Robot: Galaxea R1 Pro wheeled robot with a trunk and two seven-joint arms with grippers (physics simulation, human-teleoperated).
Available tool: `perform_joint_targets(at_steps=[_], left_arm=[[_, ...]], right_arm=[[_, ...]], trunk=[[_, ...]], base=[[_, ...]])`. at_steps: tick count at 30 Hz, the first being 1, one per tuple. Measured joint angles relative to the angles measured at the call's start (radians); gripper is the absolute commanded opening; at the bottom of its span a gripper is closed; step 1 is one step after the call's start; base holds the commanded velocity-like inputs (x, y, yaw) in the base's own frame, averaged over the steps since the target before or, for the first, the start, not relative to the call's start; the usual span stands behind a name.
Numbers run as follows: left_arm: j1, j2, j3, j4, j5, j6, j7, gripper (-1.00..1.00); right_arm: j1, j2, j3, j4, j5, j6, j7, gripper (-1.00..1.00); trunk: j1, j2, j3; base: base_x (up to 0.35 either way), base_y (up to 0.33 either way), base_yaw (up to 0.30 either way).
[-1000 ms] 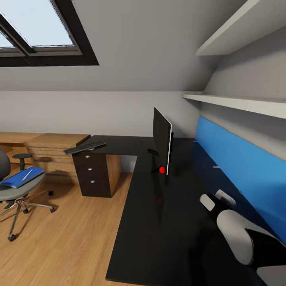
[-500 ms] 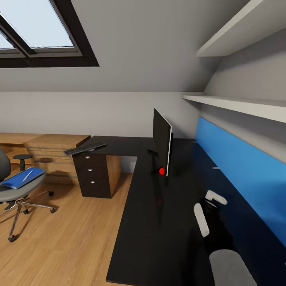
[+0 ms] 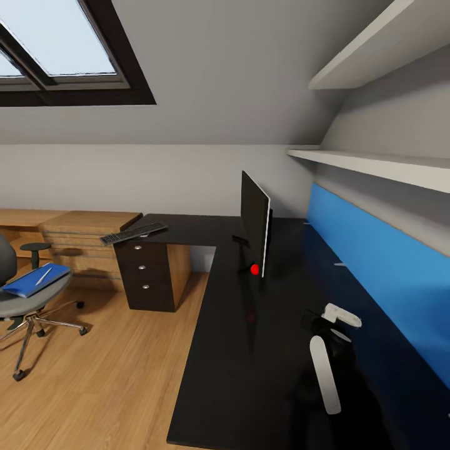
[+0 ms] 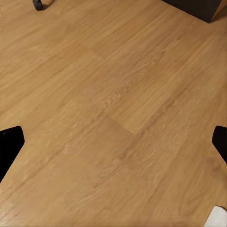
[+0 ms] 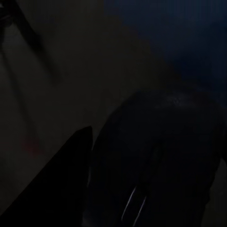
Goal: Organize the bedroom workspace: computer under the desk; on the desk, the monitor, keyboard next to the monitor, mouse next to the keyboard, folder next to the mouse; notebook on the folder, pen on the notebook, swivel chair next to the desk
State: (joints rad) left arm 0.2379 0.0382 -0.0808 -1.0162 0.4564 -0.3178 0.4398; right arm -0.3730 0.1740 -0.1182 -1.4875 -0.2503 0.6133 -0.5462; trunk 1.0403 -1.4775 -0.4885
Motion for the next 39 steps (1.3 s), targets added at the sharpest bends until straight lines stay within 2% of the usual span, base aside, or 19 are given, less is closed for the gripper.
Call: perform_joint_targets(at_steps=[1, 3, 4, 9, 13, 28, 33, 39], left_arm=[[0.000, 0.000, 0.000, 0.000, 0.000, 0.000, 0.000, 1.00], [0.000, 0.000, -0.001, 0.003, 0.000, 0.000, 0.000, 1.00], [0.000, 0.000, -0.001, 0.009, 0.000, 0.000, 0.000, 1.00], [0.000, 0.000, -0.001, 0.012, 0.000, 0.000, 0.000, 1.00], [0.000, 0.000, 0.000, 0.012, 0.000, 0.000, 0.000, 1.00], [0.000, 0.003, 0.002, 0.012, 0.000, 0.000, -0.001, 1.00], [0.000, 0.003, 0.002, 0.013, 0.000, 0.000, -0.002, 1.00], [0.000, 0.003, 0.002, 0.013, 0.000, 0.000, -0.002, 1.00]], right_arm=[[0.001, 0.000, 0.000, -0.010, -0.007, 0.000, 0.000, -1.00], [0.006, 0.000, 0.000, -0.035, -0.049, 0.002, 0.000, -1.00], [0.013, 0.000, 0.000, -0.052, -0.122, 0.004, 0.000, -1.00], [0.020, 0.000, -0.001, -0.064, -0.187, 0.004, -0.003, -1.00], [0.021, 0.000, -0.001, -0.064, -0.188, 0.002, -0.007, -1.00], [0.022, 0.000, 0.007, -0.061, -0.190, -0.004, -0.008, -1.00], [0.032, 0.000, 0.082, -0.058, -0.184, -0.005, -0.009, -1.00], [0.049, 0.000, 0.109, -0.058, -0.182, -0.005, -0.009, -1.00]], trunk=[[0.000, 0.000, 0.000], [0.000, 0.000, 0.000], [0.000, 0.000, 0.000], [0.000, 0.000, 0.000], [0.000, 0.000, 0.000], [0.000, 0.000, 0.000], [0.000, 0.000, -0.001], [0.000, 0.000, -0.003]], base=[[0.000, 0.000, 0.000], [0.000, 0.000, 0.000], [0.000, 0.000, 0.000], [-0.064, 0.046, 0.000], [-0.184, 0.262, 0.054], [0.044, 0.329, 0.269], [0.197, 0.304, 0.277], [0.212, 0.300, 0.171]])
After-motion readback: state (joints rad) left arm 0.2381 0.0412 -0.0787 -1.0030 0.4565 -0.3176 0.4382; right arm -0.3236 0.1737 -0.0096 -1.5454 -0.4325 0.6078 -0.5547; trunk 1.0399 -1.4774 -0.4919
